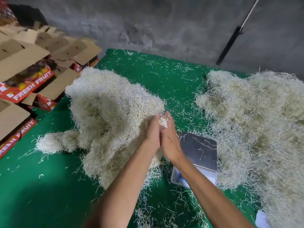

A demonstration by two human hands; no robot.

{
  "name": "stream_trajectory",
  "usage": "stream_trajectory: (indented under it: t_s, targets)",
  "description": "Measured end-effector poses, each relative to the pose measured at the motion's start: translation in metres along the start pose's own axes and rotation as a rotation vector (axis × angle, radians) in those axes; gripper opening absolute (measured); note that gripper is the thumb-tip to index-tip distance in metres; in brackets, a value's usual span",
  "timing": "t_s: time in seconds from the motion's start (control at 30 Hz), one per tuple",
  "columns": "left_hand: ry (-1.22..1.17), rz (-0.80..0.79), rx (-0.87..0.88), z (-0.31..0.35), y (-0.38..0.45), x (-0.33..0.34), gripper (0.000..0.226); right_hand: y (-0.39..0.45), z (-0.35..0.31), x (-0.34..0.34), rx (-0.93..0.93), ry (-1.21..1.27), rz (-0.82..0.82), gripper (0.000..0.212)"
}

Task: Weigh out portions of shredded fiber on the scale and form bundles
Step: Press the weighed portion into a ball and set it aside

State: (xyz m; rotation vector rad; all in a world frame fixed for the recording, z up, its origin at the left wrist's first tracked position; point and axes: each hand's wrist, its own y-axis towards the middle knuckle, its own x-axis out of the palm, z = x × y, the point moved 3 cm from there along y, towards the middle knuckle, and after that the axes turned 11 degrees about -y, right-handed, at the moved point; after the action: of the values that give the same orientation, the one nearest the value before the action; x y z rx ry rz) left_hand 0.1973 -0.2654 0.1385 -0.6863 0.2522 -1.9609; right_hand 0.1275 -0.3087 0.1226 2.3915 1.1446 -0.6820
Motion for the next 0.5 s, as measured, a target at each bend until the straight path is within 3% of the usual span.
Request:
stream_trajectory:
  t_s: [0.07,0.17,0.27,0.33,0.4,0.5]
  targets:
    - [0.078,-0.018,-0.019,-0.011,0.004,-0.006,0.025,-0.018,0.013,-0.002,-0.113,0.011,-0.054,0.049]
    - [0.161,-0.076,0.047,-0.023,0.004,-0.029,0.018,-0.03,0.036,-0.004,-0.047,0.015,-0.045,0.031]
    - [0.259,0.018,0.179,-0.037,0.003,-0.07,0.021,-0.011,0.051,0.015,0.073,0.028,-0.036,0.054]
    - [0.415,0.062,0.287,-0.037,0.008,-0.095,0.03,0.014,0.055,0.036,0.249,0.047,-0.149,0.069]
    - [0.555,0.086,0.363,-0.027,0.018,-0.115,0.037,0.042,0.055,0.055,0.351,0.112,-0.274,0.072]
    - [0.778,0.151,0.495,-0.004,0.027,-0.134,0.039,0.089,0.04,0.058,0.31,0.273,-0.16,0.066]
